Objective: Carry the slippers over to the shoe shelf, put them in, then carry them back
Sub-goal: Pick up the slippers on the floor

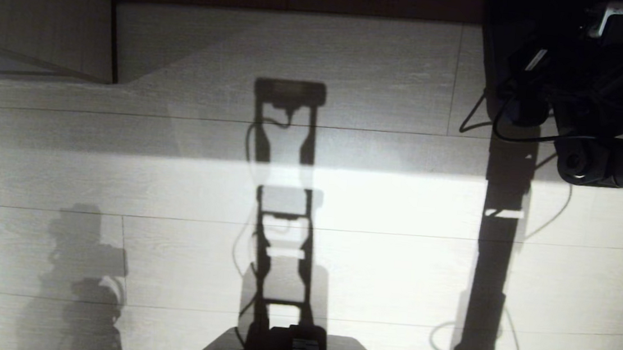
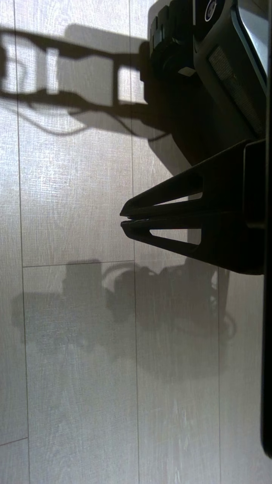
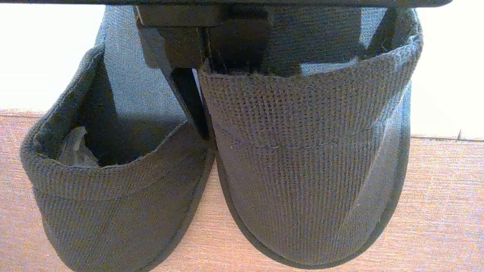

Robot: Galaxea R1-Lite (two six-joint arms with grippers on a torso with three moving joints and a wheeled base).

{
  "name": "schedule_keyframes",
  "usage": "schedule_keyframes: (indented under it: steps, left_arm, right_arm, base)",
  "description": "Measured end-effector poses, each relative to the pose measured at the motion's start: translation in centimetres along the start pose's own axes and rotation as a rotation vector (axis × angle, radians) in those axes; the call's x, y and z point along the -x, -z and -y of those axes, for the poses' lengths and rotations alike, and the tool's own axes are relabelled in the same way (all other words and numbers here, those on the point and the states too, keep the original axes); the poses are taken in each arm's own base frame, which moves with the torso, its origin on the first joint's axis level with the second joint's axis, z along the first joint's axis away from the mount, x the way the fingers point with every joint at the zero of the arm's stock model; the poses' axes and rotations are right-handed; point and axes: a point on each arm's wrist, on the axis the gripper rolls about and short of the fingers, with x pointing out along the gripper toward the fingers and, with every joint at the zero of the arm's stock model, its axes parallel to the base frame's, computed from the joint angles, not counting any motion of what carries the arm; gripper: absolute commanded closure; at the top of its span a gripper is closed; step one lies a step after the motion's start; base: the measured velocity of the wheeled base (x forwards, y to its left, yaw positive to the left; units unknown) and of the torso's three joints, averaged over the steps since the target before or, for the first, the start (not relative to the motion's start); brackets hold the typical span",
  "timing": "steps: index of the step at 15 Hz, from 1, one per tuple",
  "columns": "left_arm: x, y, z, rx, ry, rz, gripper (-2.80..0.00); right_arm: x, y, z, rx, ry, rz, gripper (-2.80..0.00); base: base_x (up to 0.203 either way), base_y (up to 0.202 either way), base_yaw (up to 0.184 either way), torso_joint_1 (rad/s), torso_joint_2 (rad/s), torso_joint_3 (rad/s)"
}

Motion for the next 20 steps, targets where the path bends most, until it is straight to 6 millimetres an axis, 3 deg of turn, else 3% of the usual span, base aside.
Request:
schedule_keyframes:
  steps: [9, 15, 20]
  left_arm:
    - [0.0, 0.0, 0.0, 0.0, -0.001, 0.0, 0.0]
    - [0.0, 0.0, 0.0, 0.0, 0.0, -0.001, 0.0]
    - [0.0, 0.0, 0.0, 0.0, -0.001, 0.0, 0.0]
  right_arm:
    - [-0.9, -1.6, 0.0, -0.047, 0.022, 0.041, 0.0]
    - [-1.2, -1.6, 0.1, -0.072, 0.022, 0.036, 0.0]
    - [-1.1, -4.2, 0.5, -0.087, 0.026, 0.047, 0.0]
  base:
    - [0.0, 0.0, 0.0, 0.0, 0.0, 0.0]
    - [0.0, 0.0, 0.0, 0.0, 0.0, 0.0]
    - [0.0, 0.0, 0.0, 0.0, 0.0, 0.0]
